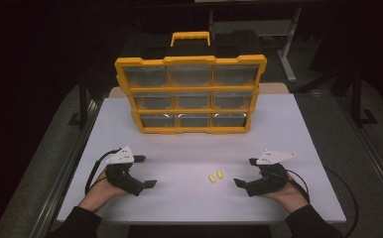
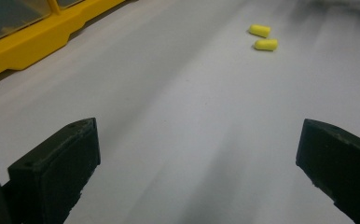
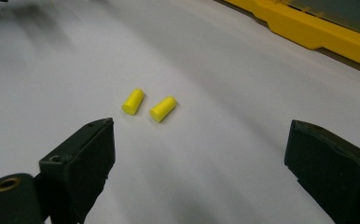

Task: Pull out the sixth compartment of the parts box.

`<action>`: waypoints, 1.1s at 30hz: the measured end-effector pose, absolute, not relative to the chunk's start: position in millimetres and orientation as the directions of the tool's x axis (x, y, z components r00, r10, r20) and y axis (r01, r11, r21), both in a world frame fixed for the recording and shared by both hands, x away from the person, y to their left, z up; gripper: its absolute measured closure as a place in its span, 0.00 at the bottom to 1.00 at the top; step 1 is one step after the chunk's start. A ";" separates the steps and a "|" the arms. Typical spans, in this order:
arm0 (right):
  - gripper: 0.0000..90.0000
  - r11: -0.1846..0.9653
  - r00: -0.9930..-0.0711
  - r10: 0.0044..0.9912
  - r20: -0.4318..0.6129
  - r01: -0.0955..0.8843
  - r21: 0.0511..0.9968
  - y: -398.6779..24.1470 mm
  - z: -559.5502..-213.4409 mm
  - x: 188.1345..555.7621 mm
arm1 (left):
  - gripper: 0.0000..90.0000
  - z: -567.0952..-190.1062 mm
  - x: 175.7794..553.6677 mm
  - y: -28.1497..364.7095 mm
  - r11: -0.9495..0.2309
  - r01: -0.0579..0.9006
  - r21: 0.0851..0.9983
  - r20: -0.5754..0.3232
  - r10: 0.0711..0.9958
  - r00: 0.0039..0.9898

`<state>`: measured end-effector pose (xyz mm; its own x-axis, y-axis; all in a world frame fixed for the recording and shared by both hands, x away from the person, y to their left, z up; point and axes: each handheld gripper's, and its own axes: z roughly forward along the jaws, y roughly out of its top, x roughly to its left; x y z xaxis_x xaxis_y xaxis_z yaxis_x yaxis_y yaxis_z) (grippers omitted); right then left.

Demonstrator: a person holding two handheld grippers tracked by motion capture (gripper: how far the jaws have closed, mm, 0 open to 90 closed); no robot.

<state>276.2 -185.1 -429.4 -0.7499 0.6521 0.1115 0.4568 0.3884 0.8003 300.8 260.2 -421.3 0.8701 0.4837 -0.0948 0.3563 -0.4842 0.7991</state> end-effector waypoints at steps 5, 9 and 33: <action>0.09 0.384 -0.748 0.655 0.111 0.455 0.803 -186.3 -429.0 276.6 | 0.00 -422.9 301.9 259.2 -0.491 0.361 0.793 -0.102 0.478 0.872; 0.09 0.376 -0.753 0.645 0.130 0.461 0.804 -187.4 -428.1 278.1 | 0.00 -422.5 300.8 259.2 -0.491 0.362 0.792 -0.107 0.473 0.874; 0.08 0.398 -0.764 0.638 0.095 0.433 0.809 -179.2 -419.3 282.6 | 0.00 -425.5 297.4 260.3 -0.503 0.364 0.784 -0.115 0.459 0.881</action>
